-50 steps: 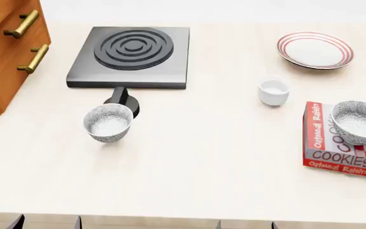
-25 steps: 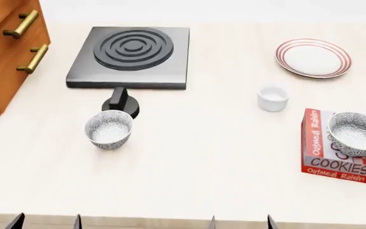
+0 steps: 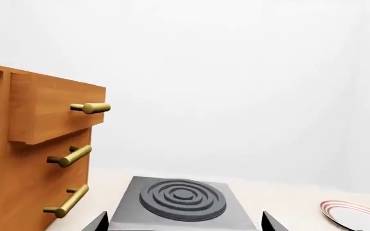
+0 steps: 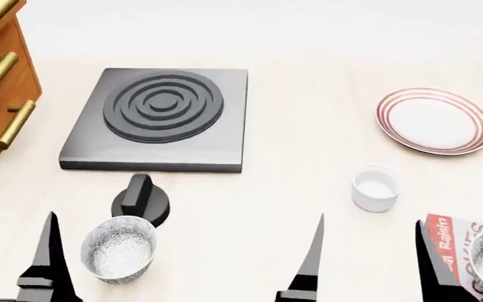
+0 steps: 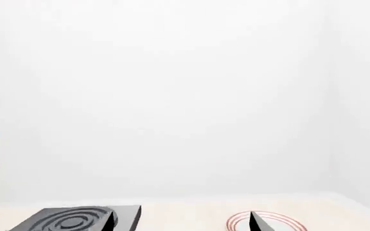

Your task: Pick the akita bowl on the cookies box and place it on the plate.

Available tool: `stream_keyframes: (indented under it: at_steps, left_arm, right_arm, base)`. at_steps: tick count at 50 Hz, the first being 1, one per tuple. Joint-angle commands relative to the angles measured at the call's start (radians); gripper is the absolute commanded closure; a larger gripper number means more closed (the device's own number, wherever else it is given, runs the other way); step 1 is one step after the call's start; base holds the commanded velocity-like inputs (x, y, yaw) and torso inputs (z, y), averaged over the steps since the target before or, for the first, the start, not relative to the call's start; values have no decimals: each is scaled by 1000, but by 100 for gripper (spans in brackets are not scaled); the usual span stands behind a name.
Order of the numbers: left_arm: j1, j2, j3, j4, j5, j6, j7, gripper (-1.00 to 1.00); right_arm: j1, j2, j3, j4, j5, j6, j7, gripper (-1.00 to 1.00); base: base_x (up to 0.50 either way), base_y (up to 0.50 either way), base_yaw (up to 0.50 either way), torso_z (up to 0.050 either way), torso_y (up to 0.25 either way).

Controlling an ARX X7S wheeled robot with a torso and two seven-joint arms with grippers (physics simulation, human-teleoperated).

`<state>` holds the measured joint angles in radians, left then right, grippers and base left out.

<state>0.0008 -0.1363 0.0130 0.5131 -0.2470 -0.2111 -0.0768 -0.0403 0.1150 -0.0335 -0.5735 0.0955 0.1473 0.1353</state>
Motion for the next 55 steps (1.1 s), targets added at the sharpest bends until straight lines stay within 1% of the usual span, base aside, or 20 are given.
stream_keyframes:
  at_steps: [1, 4, 5, 13, 17, 21, 33, 34, 35, 38, 55]
  left_arm:
    - [-5, -25, -9, 111, -47, -58, -18, -100]
    - [-9, -28, -10, 119, -50, -61, -25, -100]
    - [-9, -28, -10, 120, -47, -57, -27, -100]
    - [-21, -30, -9, 114, -45, -54, -43, -100]
    - [-23, -30, -11, 115, -44, -46, -51, -100]
    - [-21, -32, -13, 108, -49, -42, -55, -100]
    - [-16, -39, -15, 107, -59, -30, -66, -100]
    - [-16, -40, -15, 105, -59, -29, -66, -100]
    - [-16, -40, -14, 103, -59, -27, -67, -100]
    - [-16, -42, -13, 100, -62, -27, -69, -100]
    - [-14, -52, -7, 95, -71, -20, -82, -100]
  right_arm:
    - [-14, 24, 21, -124, 25, 19, 24, -100]
    - [-9, 29, 20, -143, 29, 38, 30, -100]
    - [-16, 29, 16, -130, 22, 14, 30, -100]
    - [-18, 48, 20, -160, 31, 18, 33, -100]
    - [-29, 48, 21, -142, 32, -22, 34, -100]
    - [-27, 53, 19, -161, 27, -13, 42, -100]
    - [-43, 63, 12, -126, 32, -68, 43, -100]
    - [-41, 63, 3, -118, 0, -75, 51, -100]
    - [-41, 63, 3, -123, 7, -78, 51, -100]
    - [-21, 67, 4, -138, 14, -10, 61, -100]
    - [-33, 82, 5, -133, 47, -34, 61, -100]
  base:
    - [500, 0, 0, 0, 0]
    - [500, 0, 0, 0, 0]
    - [500, 0, 0, 0, 0]
    - [500, 0, 0, 0, 0]
    - [500, 0, 0, 0, 0]
    - [500, 0, 0, 0, 0]
    - [500, 0, 0, 0, 1]
    - [94, 0, 0, 0, 0]
    - [0, 0, 0, 0, 0]
    - [0, 0, 0, 0, 0]
    - [-123, -500, 0, 0, 0]
